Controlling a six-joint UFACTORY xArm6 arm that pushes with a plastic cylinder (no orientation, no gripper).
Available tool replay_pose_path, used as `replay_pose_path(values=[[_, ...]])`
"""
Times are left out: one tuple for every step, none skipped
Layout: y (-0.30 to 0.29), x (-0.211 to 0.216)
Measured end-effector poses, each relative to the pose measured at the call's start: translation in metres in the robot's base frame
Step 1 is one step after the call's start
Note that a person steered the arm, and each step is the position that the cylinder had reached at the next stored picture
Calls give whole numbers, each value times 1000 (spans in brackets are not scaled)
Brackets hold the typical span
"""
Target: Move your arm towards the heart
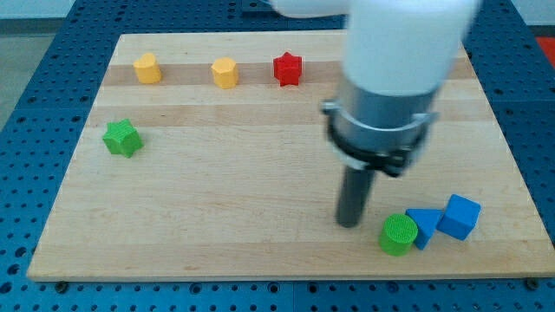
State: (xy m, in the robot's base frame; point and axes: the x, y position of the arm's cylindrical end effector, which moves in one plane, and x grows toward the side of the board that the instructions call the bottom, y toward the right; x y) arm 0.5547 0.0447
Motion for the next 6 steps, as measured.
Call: replay_pose_path(values=[[-61, -59], [-117, -121], [-186, -172], [-254, -205], [-315, -177], [-312, -127]])
